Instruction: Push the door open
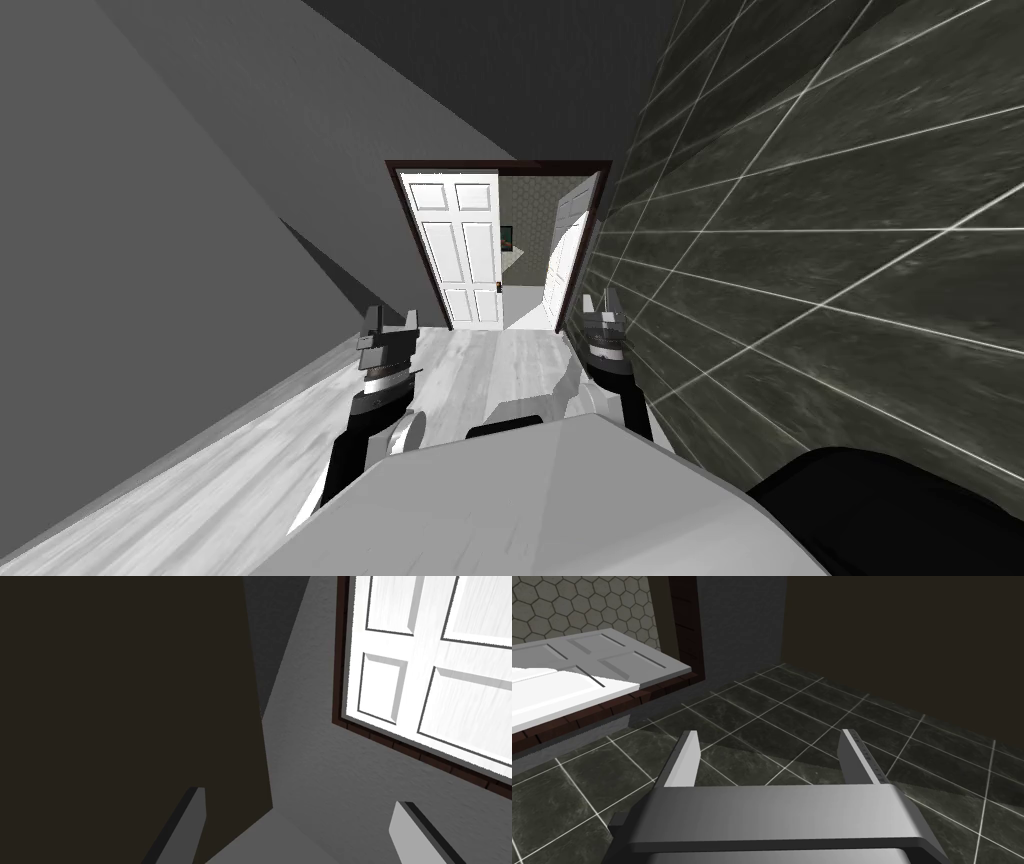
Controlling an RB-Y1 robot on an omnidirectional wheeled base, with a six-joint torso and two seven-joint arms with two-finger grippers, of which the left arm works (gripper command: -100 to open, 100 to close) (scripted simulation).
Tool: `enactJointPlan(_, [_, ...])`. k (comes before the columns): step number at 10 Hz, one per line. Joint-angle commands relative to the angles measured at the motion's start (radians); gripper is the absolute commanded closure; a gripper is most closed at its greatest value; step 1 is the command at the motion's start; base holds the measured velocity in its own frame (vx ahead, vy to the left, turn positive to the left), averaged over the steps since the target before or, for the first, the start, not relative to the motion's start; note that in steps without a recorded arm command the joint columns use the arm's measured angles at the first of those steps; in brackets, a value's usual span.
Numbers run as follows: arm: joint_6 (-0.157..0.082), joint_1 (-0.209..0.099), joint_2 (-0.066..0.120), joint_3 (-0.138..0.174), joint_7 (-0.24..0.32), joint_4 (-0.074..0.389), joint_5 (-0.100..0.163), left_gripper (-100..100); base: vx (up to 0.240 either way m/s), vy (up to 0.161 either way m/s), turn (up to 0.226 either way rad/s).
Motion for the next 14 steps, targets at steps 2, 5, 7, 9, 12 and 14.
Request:
enactJointPlan(2, [-0.006,-0.018,0.009,0.003,0.001,0.042,-0.002,-100,0.091,-0.018,-0.018])
enactJointPlan(5, [-0.016,-0.045,0.021,0.007,0.003,0.109,-0.004,-100,0.133,-0.021,-0.016])
enactJointPlan(7, [-0.021,-0.060,0.027,0.009,0.004,0.144,-0.006,-100,0.094,-0.007,-0.013])
enactJointPlan(9, [-0.027,-0.074,0.033,0.011,0.005,0.179,-0.007,-100,0.085,-0.004,-0.014])
enactJointPlan(12, [-0.036,-0.102,0.041,0.016,0.007,0.245,-0.010,-100,0.090,-0.021,-0.017])
enactJointPlan(14, [-0.043,-0.120,0.047,0.018,0.008,0.289,-0.012,-100,0.102,-0.017,-0.016])
